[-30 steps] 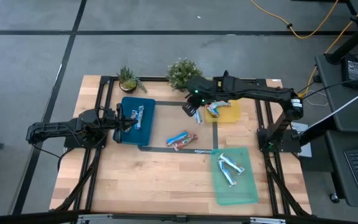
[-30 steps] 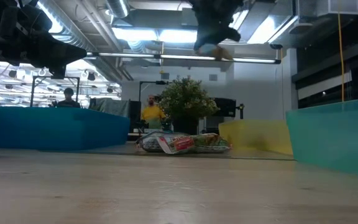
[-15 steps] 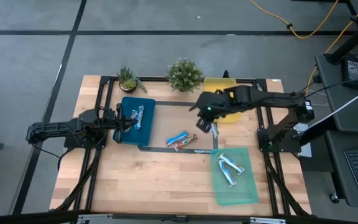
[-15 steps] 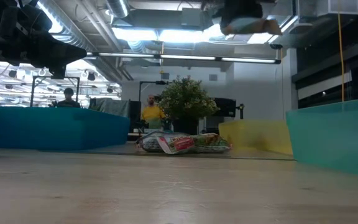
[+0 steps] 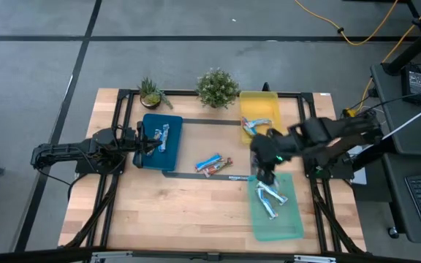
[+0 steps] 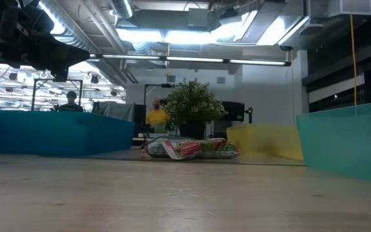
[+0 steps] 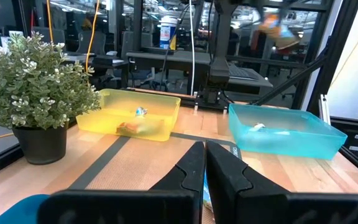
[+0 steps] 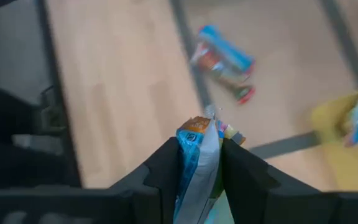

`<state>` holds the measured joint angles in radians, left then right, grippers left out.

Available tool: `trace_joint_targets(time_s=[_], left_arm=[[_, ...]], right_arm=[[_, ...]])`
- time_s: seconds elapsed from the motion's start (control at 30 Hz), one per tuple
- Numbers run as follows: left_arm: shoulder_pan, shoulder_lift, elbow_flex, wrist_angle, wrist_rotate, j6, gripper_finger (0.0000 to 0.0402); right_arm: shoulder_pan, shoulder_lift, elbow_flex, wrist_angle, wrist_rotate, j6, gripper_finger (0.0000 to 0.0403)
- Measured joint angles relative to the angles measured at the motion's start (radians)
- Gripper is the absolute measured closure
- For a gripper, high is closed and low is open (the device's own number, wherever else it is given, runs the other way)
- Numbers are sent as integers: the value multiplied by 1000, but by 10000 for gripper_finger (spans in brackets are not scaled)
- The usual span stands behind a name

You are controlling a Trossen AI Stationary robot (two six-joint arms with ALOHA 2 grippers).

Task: Pick and place Granola Bars by type
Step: Put the yellow granola bar into the green bin

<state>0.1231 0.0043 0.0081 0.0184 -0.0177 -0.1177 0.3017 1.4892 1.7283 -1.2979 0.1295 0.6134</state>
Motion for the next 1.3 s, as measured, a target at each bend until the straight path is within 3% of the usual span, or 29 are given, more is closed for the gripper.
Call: trace_joint_targets(time_s=[0.3,0.67,1.0,1.3], left_arm=[[0,0,0,0,0,0,392],[0,0,0,0,0,0,393],[0,0,0,0,0,0,392],[0,0,0,0,0,0,390]], right_arm=[[186,-14,0,-66,72,290,289],[365,33,0,-148,169,796,289],[385,78,-1,-174,106,851,289],[385,167,-1,-219,109,782,290]])
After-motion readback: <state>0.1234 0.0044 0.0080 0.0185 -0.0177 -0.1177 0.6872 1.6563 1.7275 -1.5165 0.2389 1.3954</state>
